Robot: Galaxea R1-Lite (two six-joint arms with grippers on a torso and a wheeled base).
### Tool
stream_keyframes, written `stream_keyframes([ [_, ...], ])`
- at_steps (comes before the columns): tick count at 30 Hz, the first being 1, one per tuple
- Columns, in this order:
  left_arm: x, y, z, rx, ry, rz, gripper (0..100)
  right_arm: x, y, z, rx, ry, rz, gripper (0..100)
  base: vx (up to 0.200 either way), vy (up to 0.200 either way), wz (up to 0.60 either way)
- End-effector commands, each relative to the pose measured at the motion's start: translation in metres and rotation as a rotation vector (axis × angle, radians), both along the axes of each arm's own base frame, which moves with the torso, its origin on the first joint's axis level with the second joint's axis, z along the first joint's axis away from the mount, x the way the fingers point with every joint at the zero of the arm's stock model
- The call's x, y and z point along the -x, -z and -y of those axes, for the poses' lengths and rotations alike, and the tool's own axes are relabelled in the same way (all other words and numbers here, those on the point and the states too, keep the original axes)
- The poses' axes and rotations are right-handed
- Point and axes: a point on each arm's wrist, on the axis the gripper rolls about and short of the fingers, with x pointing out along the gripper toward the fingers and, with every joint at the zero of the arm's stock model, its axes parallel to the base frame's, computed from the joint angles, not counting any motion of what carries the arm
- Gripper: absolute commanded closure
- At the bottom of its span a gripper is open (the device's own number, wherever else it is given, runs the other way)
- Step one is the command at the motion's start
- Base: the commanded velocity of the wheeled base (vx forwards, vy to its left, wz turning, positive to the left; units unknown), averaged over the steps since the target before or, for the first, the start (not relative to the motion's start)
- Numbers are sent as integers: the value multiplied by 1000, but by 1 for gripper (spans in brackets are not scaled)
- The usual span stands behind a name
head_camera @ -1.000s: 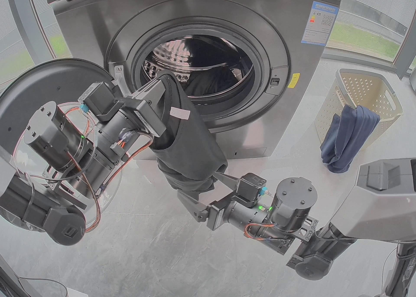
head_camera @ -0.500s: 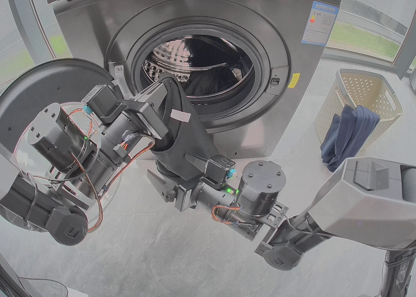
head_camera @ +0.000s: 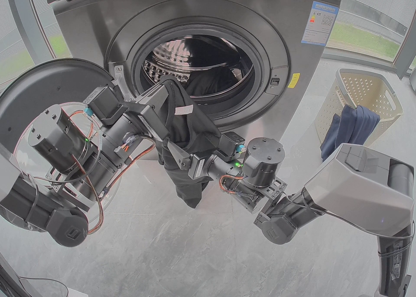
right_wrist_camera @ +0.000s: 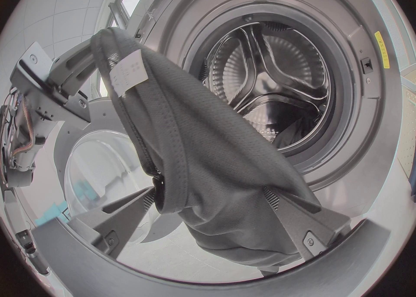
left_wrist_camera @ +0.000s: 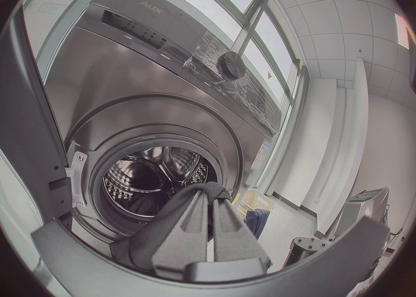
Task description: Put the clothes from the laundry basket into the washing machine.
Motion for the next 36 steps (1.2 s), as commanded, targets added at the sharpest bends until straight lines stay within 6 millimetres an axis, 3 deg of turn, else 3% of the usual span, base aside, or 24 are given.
stream_keyframes([
  [1, 0, 1, 0, -3, 1, -5, 100, -1, -6, 3, -8, 5, 10, 0, 0, 0, 0],
  [9, -1, 2, 0, -3, 1, -6, 100, 0, -4, -1, -9, 15, 5, 0, 0, 0, 0],
  [10, 0, 1, 0, -3, 1, -5, 100, 0, -4, -2, -9, 18, 4, 100, 0, 0, 0],
  [20, -7, 6, -2, -5, -26, -18, 100, 16, -17, 5, -7, 3, 2, 100, 0, 0, 0],
  [23, -13, 9, -6, -8, -58, -26, 100, 37, -33, 22, 10, -4, 0, 100, 0, 0, 0],
  [27, -14, 9, -8, -9, -66, -28, 100, 49, -45, 48, 39, 24, 10, 100, 0, 0, 0],
  [30, -14, 8, -9, -6, -65, -26, 100, 49, -53, 63, 37, 51, 17, 100, 0, 0, 0],
  [32, -13, 6, -9, -4, -66, -20, 100, 46, -58, 85, 41, 96, 21, 100, 0, 0, 0],
  [36, -11, 4, -10, -3, -64, -13, 100, 47, -61, 96, 45, 108, 26, 100, 0, 0, 0],
])
